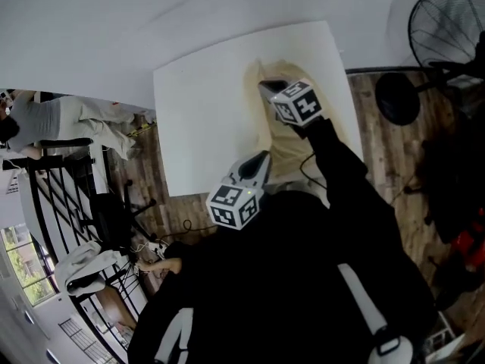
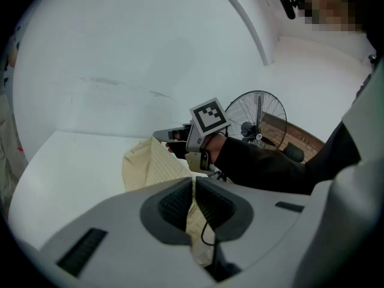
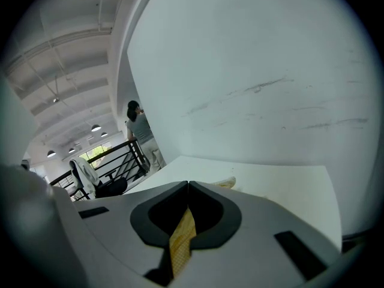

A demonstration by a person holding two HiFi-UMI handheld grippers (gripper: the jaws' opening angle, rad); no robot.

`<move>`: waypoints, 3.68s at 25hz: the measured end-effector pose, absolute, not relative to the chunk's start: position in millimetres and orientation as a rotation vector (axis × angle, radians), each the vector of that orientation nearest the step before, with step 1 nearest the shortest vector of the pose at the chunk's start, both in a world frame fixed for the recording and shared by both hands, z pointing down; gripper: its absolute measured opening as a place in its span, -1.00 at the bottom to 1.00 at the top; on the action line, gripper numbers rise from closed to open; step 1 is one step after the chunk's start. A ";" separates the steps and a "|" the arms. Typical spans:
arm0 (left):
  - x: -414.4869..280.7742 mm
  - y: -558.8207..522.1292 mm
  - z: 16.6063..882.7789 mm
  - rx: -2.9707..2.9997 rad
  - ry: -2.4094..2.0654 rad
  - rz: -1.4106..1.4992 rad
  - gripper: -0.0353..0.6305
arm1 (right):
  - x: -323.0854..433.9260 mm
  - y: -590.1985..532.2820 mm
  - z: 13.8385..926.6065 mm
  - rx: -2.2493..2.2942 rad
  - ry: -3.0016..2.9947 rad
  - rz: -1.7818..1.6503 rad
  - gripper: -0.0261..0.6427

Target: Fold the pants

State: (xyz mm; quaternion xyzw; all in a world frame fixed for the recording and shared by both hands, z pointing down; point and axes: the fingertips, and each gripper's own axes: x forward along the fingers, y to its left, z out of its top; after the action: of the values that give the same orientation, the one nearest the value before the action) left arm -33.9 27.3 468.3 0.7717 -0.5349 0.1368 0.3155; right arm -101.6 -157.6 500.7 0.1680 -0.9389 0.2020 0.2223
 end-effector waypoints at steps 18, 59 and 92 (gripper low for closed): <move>52.7 -21.5 472.7 2.019 -1.122 0.303 -0.83 | -15.7 -203.8 538.0 0.599 -2.511 0.671 -0.90; 162.0 -46.6 563.5 1.938 -0.790 0.455 -0.59 | 80.1 -235.0 610.6 0.576 -2.416 0.786 -0.69; -62.0 -107.3 533.5 1.781 -1.421 0.204 -0.59 | 7.1 -233.6 575.6 0.469 -2.386 0.485 -0.69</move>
State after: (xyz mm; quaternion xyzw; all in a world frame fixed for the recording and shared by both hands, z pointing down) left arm -62.0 -107.3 533.5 0.7086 -0.5655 0.0810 0.4141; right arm 7.1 -233.6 575.6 0.1790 -0.9099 0.1851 0.3252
